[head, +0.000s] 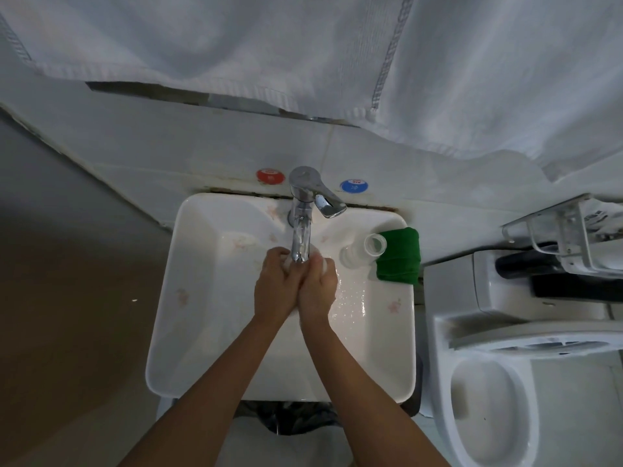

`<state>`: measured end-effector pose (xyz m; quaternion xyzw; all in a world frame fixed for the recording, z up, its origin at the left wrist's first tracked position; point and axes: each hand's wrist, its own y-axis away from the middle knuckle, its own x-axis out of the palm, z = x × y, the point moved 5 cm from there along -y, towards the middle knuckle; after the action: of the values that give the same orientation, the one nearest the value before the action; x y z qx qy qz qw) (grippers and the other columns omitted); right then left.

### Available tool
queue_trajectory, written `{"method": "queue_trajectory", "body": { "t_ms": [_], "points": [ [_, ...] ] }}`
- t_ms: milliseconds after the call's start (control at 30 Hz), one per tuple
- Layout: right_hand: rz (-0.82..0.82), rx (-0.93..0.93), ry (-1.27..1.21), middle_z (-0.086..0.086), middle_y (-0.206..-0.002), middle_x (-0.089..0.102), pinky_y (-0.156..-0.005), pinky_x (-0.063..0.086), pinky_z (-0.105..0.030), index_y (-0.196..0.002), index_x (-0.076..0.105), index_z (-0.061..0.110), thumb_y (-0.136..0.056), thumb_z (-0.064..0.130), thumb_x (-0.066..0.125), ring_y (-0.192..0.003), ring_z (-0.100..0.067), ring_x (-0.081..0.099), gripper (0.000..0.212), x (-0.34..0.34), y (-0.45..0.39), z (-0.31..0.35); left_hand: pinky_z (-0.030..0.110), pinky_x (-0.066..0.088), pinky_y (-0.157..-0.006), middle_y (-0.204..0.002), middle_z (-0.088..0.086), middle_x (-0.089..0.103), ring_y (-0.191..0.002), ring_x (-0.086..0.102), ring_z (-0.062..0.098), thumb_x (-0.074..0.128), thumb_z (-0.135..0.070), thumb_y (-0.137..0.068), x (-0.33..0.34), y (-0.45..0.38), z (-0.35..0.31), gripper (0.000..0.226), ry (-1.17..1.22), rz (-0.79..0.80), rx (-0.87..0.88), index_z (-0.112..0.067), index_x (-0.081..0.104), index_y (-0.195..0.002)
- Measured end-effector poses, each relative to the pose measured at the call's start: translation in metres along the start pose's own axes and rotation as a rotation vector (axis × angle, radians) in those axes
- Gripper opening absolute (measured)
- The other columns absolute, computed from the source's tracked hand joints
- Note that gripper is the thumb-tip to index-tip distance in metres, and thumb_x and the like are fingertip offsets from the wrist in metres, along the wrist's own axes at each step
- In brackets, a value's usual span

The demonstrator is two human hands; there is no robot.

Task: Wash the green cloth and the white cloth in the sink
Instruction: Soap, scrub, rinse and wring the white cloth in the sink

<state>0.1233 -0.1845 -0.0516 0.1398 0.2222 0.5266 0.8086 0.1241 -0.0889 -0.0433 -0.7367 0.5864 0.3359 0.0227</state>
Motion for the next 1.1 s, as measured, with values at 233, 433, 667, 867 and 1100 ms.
{"method": "queue_trajectory", "body": {
  "t_ms": [233, 433, 667, 867, 1100],
  "points": [
    [0.203, 0.029, -0.247, -0.001, -0.090, 0.063, -0.076, 0.052, -0.026, -0.094, 0.058, 0.019, -0.095, 0.024, 0.055, -0.084, -0.012, 0.063, 0.006, 0.005, 0.005, 0.002, 0.047, 0.047, -0.095, -0.126, 0.006, 0.055, -0.111, 0.057, 0.027, 0.039, -0.083, -0.072, -0.004, 0.000, 0.008, 0.087, 0.053, 0.064, -0.131, -0.023, 0.039, -0.136],
    [0.336, -0.039, -0.070, 0.005, -0.096, 0.067, -0.081, 0.053, -0.028, -0.109, 0.061, 0.018, -0.096, 0.048, 0.047, -0.091, -0.007, 0.065, 0.036, 0.008, 0.016, -0.009, 0.041, 0.053, -0.080, -0.101, -0.005, 0.063, -0.089, 0.062, 0.015, 0.042, -0.065, -0.085, -0.004, 0.012, 0.006, 0.048, 0.124, -0.043, -0.059, -0.027, 0.052, -0.114],
    [0.280, -0.009, -0.001, 0.003, -0.089, 0.067, -0.075, 0.055, -0.031, -0.097, 0.063, 0.017, -0.096, 0.044, 0.051, -0.081, -0.007, 0.065, 0.029, 0.007, 0.014, -0.010, 0.029, 0.045, -0.062, -0.081, 0.002, 0.064, -0.074, 0.061, 0.019, 0.050, -0.040, -0.095, -0.008, 0.009, 0.006, 0.025, 0.106, -0.083, -0.040, -0.016, 0.056, -0.088],
    [0.250, 0.039, 0.006, 0.004, -0.063, 0.063, -0.063, 0.051, -0.033, -0.060, 0.061, 0.026, -0.091, 0.033, 0.060, -0.063, -0.010, 0.058, 0.032, 0.002, 0.010, 0.000, 0.029, 0.036, -0.059, -0.068, 0.006, 0.061, -0.065, 0.058, 0.024, 0.039, -0.035, -0.097, -0.012, 0.005, -0.003, 0.038, 0.003, -0.023, 0.037, -0.020, 0.048, -0.063],
    [0.148, -0.048, 0.120, -0.008, -0.071, 0.063, -0.063, 0.047, -0.031, -0.077, 0.059, 0.008, -0.097, 0.032, 0.049, -0.063, -0.011, 0.054, 0.033, -0.002, 0.009, 0.001, 0.034, 0.048, -0.066, -0.074, 0.006, 0.063, -0.073, 0.062, 0.026, 0.048, -0.037, -0.096, -0.009, 0.004, 0.002, 0.032, 0.097, 0.007, -0.011, -0.014, 0.056, -0.075]
  ]
}}
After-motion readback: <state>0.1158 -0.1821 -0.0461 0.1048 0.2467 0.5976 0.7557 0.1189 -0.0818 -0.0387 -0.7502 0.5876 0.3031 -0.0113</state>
